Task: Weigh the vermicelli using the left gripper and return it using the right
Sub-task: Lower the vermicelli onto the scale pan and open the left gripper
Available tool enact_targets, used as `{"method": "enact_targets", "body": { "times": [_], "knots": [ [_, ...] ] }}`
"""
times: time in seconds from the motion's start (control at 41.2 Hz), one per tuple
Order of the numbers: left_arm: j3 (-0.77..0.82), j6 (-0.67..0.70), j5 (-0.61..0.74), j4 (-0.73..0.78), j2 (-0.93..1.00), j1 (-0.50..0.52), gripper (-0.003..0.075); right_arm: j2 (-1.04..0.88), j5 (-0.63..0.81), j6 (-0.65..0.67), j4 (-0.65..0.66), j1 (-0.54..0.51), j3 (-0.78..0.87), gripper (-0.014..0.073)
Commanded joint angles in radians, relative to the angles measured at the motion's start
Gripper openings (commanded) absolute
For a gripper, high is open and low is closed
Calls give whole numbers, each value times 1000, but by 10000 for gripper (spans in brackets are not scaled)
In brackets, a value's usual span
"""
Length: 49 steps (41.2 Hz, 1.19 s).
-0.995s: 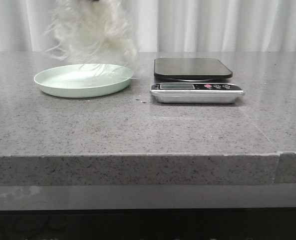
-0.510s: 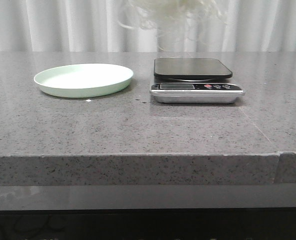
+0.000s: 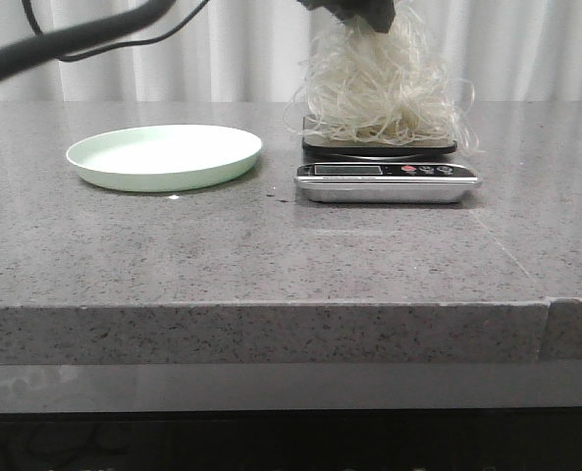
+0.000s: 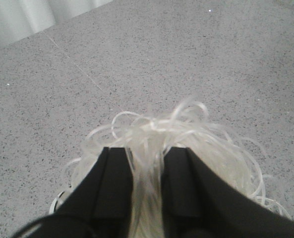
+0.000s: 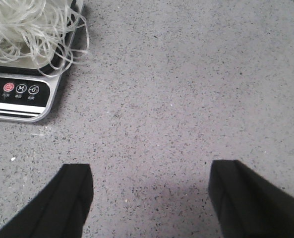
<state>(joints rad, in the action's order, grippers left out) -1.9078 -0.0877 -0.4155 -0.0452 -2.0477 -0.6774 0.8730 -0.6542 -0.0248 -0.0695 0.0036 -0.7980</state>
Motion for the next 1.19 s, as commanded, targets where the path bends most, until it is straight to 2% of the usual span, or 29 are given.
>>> {"method": "enact_targets", "body": {
  "times": [0.0,0.097,0.583,0.825,0.922,1.165],
  "knots": [
    [-43,4,84,-15,69,-10,372,-5,50,-5,-3,-6,-24,588],
    [-45,4,55,-15,77,-10,440,-5,50,-5,-3,-6,-24,588],
    [-45,4,-97,71,339,-8,440,-5,49,-5,-3,-6,-24,588],
    [-43,5,-330,73,514,-8,440,-5,37,-5,-3,-2,-24,588],
    [-7,5,-374,73,586,-8,440,-5,34,-6,-3,17,-24,587],
    [223,12,-332,73,814,-8,440,-5,28,-13,-3,86,-24,587]
  ]
}}
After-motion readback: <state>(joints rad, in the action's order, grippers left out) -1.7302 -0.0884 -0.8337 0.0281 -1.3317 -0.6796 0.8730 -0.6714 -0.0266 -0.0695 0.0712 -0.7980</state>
